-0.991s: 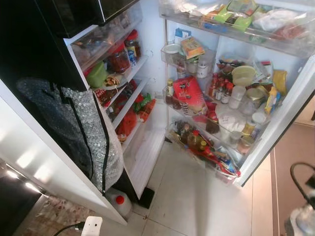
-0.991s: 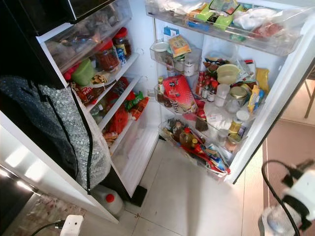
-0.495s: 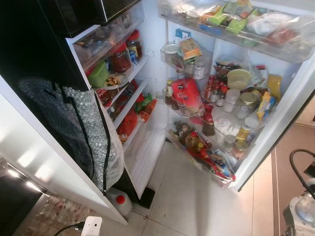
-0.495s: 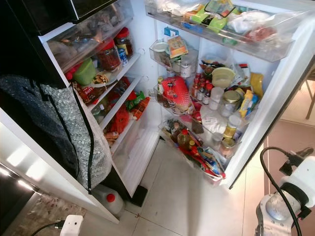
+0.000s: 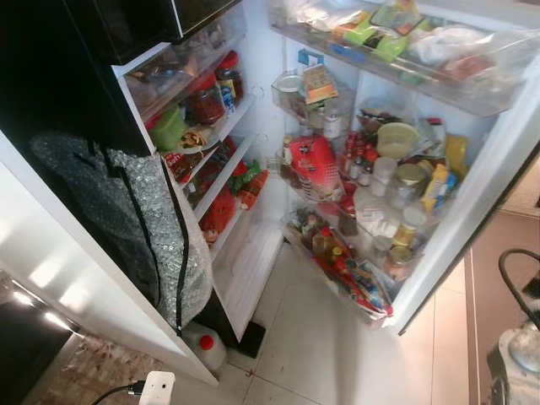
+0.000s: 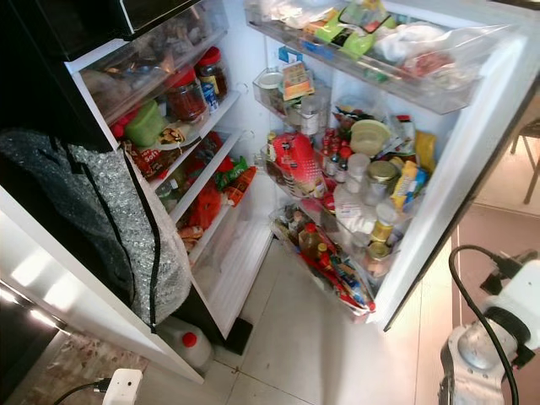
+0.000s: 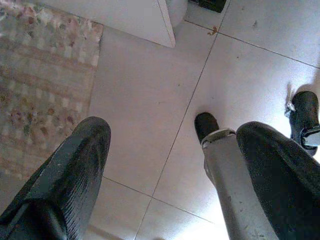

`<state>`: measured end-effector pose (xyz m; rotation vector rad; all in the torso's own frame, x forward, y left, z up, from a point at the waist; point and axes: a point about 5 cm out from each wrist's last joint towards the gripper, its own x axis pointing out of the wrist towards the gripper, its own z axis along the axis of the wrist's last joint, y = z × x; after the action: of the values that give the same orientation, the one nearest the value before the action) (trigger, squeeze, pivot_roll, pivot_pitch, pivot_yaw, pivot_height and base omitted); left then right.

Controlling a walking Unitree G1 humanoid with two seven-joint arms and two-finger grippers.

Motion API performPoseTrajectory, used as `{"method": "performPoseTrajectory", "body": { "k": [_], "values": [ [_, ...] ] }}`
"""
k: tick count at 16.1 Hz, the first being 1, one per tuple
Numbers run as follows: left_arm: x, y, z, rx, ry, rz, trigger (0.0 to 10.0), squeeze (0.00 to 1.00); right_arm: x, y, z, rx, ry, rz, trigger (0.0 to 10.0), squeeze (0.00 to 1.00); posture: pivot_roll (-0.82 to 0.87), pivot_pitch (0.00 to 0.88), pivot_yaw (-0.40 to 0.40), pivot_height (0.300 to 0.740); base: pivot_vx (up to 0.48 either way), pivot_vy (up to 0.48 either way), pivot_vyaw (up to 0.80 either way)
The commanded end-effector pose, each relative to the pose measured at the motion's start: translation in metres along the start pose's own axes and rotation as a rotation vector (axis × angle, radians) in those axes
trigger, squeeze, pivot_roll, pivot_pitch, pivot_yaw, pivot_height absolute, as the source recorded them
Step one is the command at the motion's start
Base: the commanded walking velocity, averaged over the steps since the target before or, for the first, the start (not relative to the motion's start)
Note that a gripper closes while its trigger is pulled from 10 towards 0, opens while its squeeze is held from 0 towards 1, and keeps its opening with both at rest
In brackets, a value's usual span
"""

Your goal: Restocking fridge

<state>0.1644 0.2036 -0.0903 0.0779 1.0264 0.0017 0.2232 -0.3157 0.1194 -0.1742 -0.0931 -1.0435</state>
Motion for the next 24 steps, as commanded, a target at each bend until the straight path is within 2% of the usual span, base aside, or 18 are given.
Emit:
{"method": "performPoseTrajectory", "body": {
  "k": [1,8,10,18,24],
  "values": [
    [-0.001,0.007,-0.002,0.003,0.010,0.016,10.0,0.00,0.001,0.003,0.004,0.018,0.001,0.014,10.0,0.00,-0.18,0.029,0.105,0.740,0.000,0.000,0.00],
    [-0.001,0.006,-0.003,-0.003,0.011,0.017,10.0,0.00,0.003,0.020,0.002,0.023,0.045,0.082,10.0,0.00,-0.18,0.029,0.103,0.740,0.000,0.000,0.00],
    [-0.001,0.006,-0.002,-0.008,0.009,0.019,10.0,0.00,0.002,0.031,0.003,0.034,0.054,0.112,10.0,0.00,-0.17,0.027,0.101,0.740,0.000,0.000,0.00],
    [-0.001,0.006,-0.002,-0.009,0.007,0.016,10.0,0.00,0.000,0.042,0.004,0.045,0.070,0.153,10.0,0.00,-0.18,0.028,0.105,0.740,0.000,0.000,0.00],
    [-0.001,0.006,-0.001,-0.011,0.004,0.016,10.0,0.00,-0.008,0.058,-0.001,0.072,0.115,0.253,10.0,0.00,-0.17,0.029,0.108,0.740,0.000,0.000,0.00]
  ]
}}
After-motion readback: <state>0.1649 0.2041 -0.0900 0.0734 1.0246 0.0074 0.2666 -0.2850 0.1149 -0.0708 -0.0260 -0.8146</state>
